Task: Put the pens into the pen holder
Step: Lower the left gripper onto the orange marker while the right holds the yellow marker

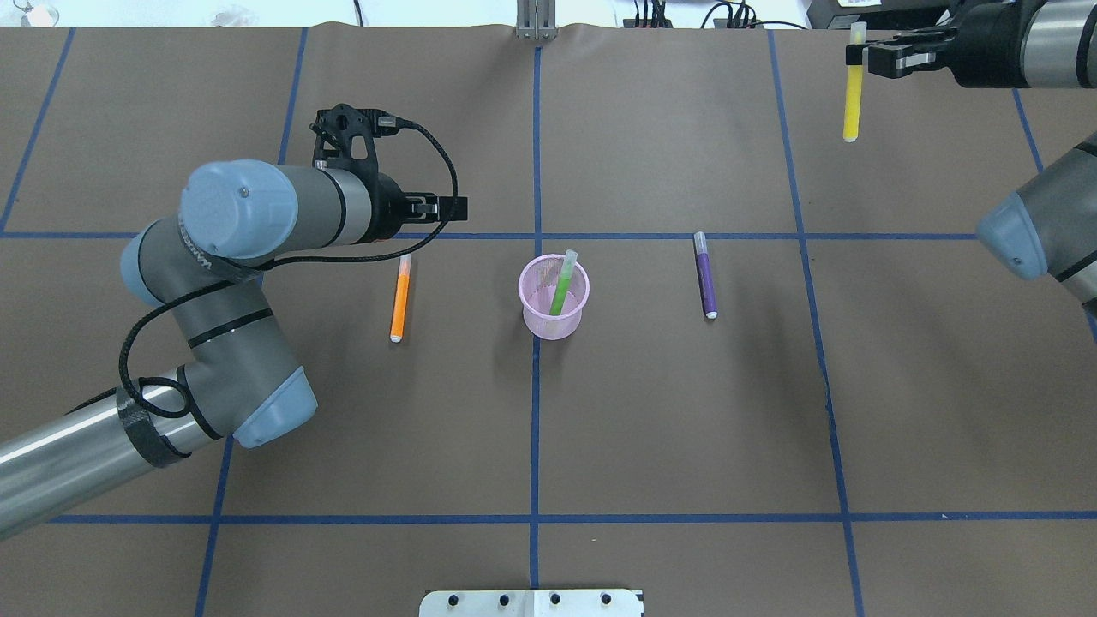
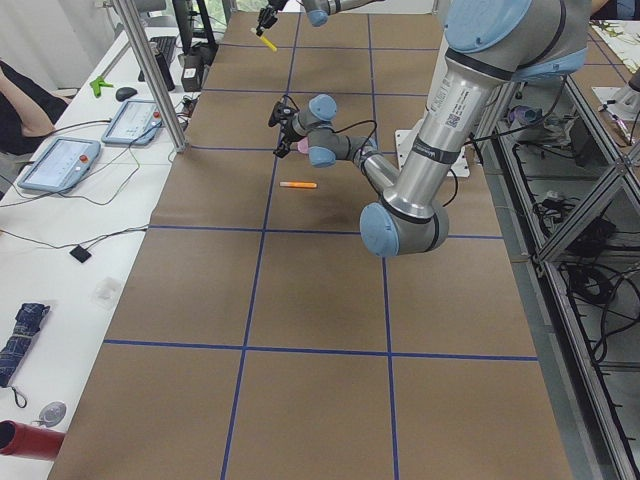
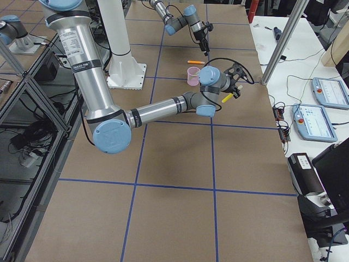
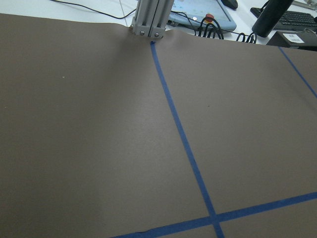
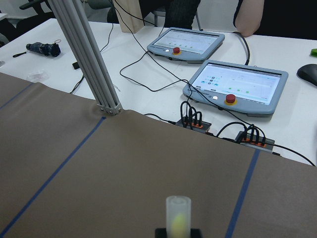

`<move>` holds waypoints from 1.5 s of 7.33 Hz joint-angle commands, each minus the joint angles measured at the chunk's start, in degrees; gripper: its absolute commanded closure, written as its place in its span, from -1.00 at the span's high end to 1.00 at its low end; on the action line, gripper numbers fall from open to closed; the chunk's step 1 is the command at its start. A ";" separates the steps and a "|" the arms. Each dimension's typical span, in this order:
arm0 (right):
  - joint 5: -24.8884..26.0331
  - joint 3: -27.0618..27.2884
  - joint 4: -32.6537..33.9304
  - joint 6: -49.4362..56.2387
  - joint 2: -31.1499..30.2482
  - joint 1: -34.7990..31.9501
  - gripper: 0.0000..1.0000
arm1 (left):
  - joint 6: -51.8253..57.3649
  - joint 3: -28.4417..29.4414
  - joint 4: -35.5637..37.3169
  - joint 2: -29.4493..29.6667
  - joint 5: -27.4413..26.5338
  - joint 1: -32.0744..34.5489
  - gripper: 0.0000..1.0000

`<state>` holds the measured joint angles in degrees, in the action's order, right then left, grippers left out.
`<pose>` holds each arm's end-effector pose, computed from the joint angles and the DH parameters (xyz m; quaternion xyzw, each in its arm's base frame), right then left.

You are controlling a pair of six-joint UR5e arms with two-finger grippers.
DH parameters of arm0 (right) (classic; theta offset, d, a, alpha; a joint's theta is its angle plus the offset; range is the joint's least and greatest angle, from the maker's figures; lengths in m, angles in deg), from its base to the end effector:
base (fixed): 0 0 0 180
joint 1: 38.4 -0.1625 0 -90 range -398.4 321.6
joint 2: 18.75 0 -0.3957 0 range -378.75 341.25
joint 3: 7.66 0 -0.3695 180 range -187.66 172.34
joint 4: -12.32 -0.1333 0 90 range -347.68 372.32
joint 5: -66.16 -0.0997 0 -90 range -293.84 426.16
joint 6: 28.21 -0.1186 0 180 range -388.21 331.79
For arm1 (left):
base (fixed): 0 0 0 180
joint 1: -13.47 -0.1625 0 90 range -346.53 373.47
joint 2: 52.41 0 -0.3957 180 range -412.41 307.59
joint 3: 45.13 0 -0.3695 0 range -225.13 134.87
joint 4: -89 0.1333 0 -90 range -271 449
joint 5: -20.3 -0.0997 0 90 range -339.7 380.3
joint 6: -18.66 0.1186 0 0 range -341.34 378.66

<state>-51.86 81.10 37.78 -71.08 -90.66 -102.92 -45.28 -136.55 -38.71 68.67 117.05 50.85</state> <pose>-0.1859 -0.5705 0.3486 0.4203 -0.5072 -0.0448 0.7510 0.4524 -0.4958 0.2489 0.2609 0.5136 -0.0469 0.8160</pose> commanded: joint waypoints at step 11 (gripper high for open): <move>7.71 7.22 -0.24 -1.08 0.64 9.85 -1.00 | 1.55 9.59 19.78 5.58 12.32 0.76 0.43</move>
<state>-44.17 88.30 37.54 -72.16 -90.02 -93.43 -43.81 -127.54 -18.89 74.12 129.33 51.87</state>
